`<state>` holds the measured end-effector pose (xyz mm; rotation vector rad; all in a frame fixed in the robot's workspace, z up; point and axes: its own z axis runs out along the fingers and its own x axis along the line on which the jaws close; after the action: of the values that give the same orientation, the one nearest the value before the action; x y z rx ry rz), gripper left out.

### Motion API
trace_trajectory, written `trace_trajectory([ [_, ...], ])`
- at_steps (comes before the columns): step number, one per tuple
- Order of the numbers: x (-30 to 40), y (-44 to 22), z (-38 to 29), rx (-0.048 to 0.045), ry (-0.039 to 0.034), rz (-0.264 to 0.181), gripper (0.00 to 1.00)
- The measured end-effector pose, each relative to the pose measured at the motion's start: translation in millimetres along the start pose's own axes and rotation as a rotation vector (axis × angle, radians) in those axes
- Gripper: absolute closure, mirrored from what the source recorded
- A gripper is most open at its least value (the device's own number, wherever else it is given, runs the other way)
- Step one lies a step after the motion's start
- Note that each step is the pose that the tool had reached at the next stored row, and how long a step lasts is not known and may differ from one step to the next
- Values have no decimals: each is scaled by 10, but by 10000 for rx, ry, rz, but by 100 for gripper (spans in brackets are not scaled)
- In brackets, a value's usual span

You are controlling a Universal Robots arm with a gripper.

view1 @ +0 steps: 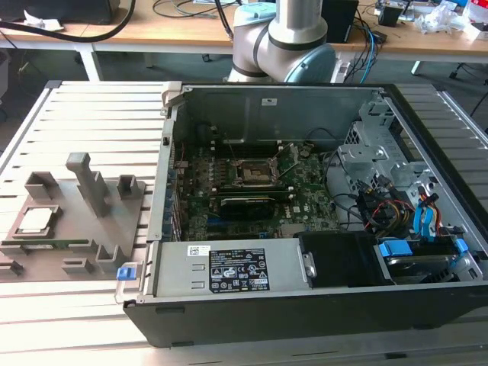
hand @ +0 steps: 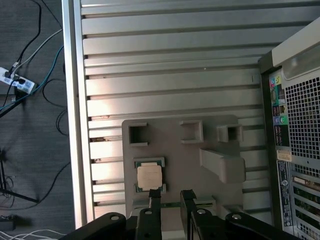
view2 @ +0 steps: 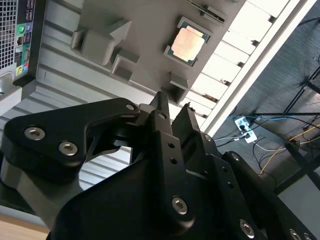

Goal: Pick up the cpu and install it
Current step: 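Pick up the cpu and move it towards the insertion slot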

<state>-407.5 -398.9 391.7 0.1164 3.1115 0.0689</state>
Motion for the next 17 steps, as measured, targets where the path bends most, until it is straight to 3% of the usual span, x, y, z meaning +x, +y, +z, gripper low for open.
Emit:
trace_trajectory([
  [17,3,-5,120,0,0,0,70],
])
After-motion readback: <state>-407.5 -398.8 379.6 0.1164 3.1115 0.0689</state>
